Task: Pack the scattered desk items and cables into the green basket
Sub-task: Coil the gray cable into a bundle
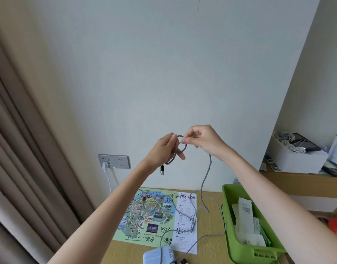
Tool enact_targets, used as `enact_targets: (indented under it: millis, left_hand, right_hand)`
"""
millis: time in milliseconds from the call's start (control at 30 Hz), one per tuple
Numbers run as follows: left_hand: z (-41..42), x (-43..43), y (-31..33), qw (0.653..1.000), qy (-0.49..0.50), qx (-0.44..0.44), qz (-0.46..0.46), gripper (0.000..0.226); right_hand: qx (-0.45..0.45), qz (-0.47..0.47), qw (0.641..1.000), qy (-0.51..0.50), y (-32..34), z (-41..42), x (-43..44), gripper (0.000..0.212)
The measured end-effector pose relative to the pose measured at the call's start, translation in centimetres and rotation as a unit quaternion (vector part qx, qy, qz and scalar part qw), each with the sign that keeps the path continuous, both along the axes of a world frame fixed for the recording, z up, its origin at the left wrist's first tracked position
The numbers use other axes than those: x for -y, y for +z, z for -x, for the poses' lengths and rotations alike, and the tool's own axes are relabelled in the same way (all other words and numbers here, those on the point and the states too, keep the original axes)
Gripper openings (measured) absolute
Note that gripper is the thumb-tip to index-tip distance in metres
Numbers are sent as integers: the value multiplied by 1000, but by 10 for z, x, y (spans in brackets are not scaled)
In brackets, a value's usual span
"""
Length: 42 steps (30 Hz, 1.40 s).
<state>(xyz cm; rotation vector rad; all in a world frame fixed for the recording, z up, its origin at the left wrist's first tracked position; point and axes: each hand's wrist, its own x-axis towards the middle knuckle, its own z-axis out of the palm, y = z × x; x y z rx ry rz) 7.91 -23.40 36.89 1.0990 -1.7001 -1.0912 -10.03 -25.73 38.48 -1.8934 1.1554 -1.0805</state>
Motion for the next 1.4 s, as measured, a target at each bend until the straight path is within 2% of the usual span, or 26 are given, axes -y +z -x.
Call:
enact_targets:
  millis: [167, 300, 467, 633, 833, 1033, 1133, 1267, 1333, 1400]
  left_hand:
    - [0, -4, 2, 992, -81, 23, -89, 40]
    - [-3, -5, 2, 979, -152, 75, -116, 31]
    - [-11, 0, 3, 972, -179, 21, -149, 33]
    - [-16, 8, -2, 983, -78, -85, -142, 37]
    - [8, 5, -2, 987, 1, -131, -89, 41]
    - [26, -1, 1, 992, 22, -115, -38, 34]
    - [26, -2, 0, 994, 44, -102, -20, 26]
    - [19, 3, 1, 992, 85, -90, -14, 25]
    - [13, 9, 5, 988, 116, -102, -20, 28]
    - [6, 13, 8, 978, 133, -153, -41, 30]
  right_hand:
    - [35, -5, 999, 14, -2, 1, 3, 20]
    - [30, -28, 998, 49, 2, 3, 5, 19]
    - [87, -86, 992, 26, -8, 15, 6, 22]
    - [114, -128, 985, -5, -31, 27, 0, 36]
    - [141, -134, 981, -8, -37, -2, -11, 41]
    - [142, -135, 981, 0, -38, -19, -16, 49]
    - [111, -130, 985, -2, -37, -18, -17, 54]
    - [77, -136, 987, 26, -38, -13, -20, 48]
    - [81, -145, 985, 38, -39, -10, -21, 43]
    - [84, -153, 984, 38, -39, -6, -20, 40]
